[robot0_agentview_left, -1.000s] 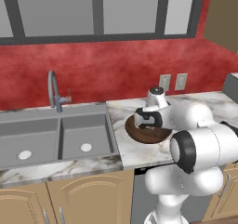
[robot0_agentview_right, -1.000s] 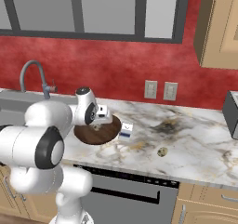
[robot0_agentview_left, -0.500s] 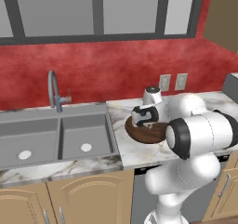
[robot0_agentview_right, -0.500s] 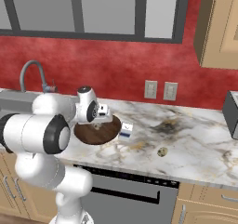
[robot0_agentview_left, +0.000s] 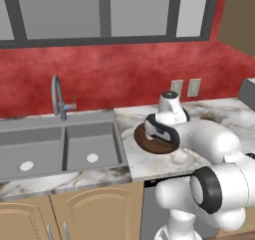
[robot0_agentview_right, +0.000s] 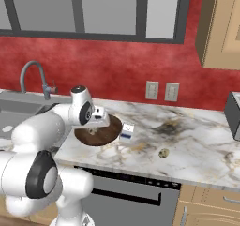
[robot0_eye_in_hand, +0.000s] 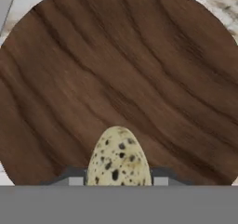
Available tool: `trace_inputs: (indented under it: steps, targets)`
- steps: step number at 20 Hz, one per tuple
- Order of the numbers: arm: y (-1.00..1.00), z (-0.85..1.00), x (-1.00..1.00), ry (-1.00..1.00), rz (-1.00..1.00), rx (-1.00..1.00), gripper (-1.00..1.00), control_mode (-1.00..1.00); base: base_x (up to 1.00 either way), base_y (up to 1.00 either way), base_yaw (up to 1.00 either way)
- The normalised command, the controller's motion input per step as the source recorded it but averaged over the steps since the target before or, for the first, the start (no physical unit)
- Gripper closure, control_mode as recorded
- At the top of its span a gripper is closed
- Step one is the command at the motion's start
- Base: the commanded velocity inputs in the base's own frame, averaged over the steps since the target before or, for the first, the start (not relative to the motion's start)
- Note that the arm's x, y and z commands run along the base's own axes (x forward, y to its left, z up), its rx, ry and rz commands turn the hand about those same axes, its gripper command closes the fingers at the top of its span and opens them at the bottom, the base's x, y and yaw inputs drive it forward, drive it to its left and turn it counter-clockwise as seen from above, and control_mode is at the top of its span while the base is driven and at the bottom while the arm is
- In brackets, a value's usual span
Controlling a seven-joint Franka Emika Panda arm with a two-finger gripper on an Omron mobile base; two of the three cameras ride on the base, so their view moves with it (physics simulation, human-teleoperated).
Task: Gather the eggs and milk located in the vicinity of the sink area and place them right next to the bowl.
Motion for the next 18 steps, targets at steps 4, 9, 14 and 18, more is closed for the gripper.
trace_inputs:
  steps: [4,9,14,18]
  targets:
    - [-0.01,0.09,-0.80,0.03,0.00,-0.01,1.00,-1.00,0.00,0.00,0.00]
    - [-0.35,-0.13,-0.27,0.00,0.01,0.00,1.00,-1.00,0.00,0.00,0.00]
    - [-0.42,0.00,-0.20,0.00,0.03,0.00,1.00,-1.00,0.00,0.00,0.00]
    - [-0.41,-0.09,-0.19,0.00,0.04,0.00,1.00,-1.00,0.00,0.00,0.00]
